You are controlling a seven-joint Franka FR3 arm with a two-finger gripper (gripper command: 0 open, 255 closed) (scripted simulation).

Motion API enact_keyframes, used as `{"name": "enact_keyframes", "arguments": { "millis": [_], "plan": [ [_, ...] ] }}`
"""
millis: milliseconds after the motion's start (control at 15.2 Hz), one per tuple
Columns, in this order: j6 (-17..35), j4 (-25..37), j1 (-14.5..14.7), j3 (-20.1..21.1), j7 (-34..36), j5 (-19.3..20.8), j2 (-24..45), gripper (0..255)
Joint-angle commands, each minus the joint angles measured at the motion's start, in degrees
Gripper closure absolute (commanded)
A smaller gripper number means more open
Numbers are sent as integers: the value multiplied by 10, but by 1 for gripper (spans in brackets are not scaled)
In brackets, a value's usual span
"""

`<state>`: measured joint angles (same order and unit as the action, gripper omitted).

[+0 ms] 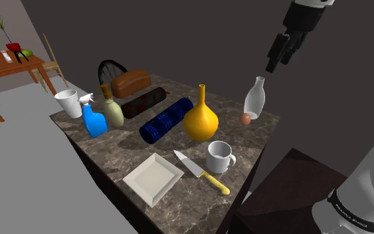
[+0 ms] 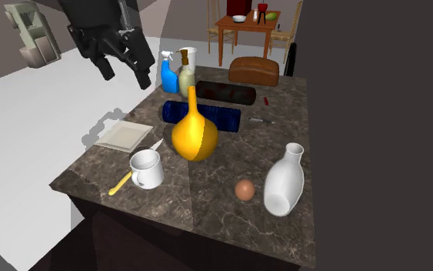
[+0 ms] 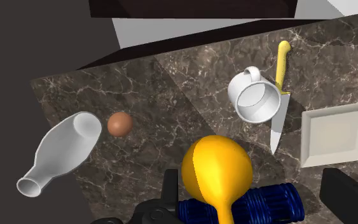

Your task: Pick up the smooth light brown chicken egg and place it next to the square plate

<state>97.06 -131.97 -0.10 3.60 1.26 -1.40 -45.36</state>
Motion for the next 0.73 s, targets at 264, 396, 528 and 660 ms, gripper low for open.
{"name": "enact_keyframes", "arguments": {
  "millis": [264, 396, 528, 660],
  "plan": [
    [77, -69, -3, -17, -38, 22, 4, 0],
    [117, -99, -5, -26, -56, 33, 12, 0],
    [158, -126, -8, -36, -74, 45, 23, 0],
    [202, -149, -12, -46, -91, 58, 39, 0]
  ]
}}
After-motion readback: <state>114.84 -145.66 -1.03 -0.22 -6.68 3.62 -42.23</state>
